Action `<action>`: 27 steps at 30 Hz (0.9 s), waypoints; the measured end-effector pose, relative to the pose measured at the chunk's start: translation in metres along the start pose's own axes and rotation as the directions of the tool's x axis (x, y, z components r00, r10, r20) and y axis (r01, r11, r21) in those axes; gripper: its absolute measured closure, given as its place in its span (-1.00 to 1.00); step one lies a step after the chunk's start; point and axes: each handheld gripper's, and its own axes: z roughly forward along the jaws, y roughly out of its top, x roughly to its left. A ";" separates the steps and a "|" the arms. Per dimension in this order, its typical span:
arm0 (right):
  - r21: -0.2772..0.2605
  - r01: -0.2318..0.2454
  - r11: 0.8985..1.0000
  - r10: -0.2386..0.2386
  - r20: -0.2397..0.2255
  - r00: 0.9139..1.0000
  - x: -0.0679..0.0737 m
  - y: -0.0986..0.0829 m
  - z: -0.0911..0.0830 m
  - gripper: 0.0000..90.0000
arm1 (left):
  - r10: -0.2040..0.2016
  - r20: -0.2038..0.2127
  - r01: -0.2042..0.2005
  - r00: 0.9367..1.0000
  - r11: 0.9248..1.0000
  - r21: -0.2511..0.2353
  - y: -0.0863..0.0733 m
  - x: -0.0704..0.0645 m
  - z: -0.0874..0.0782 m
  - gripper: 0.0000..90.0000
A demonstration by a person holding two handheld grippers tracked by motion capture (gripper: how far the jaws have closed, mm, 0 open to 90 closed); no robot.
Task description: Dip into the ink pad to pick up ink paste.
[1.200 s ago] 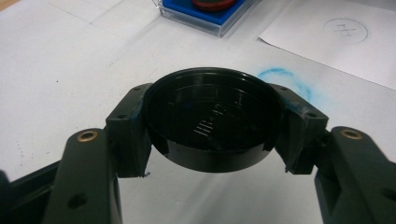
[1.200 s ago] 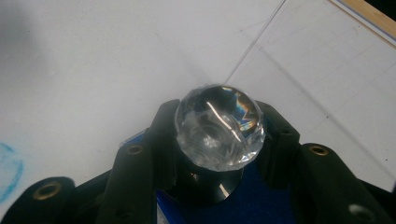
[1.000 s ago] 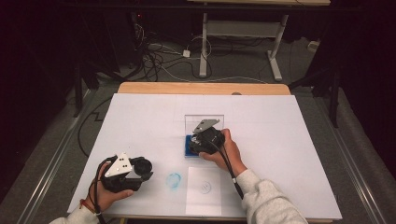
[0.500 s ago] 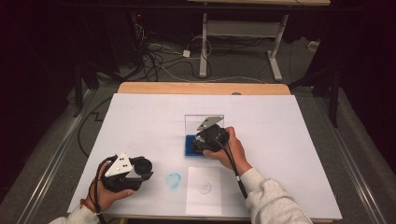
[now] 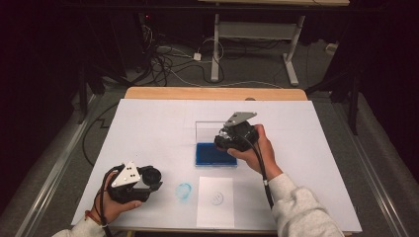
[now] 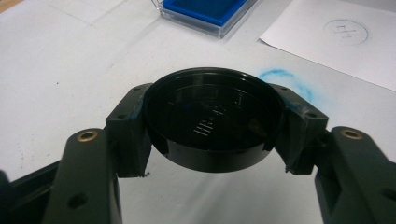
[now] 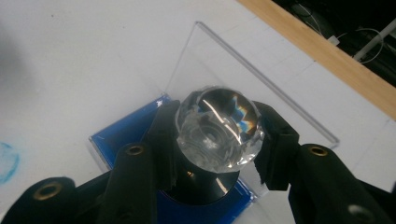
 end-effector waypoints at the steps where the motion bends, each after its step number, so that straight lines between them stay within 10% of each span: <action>1: -0.005 -0.002 1.000 0.002 0.000 1.000 -0.002 0.001 -0.003 0.27 | 0.000 -0.001 0.000 1.000 1.000 0.000 0.000 0.000 0.000 -0.19; 9: -0.012 -0.002 1.000 0.002 0.012 1.000 -0.007 0.006 -0.015 0.27 | 0.007 0.008 -0.007 1.000 1.000 -0.003 0.001 -0.001 0.000 -0.19; 27: 0.112 -0.026 0.993 0.028 -0.021 0.999 0.003 -0.028 0.036 0.27 | 0.008 0.003 -0.008 1.000 1.000 0.006 -0.001 0.000 0.000 -0.19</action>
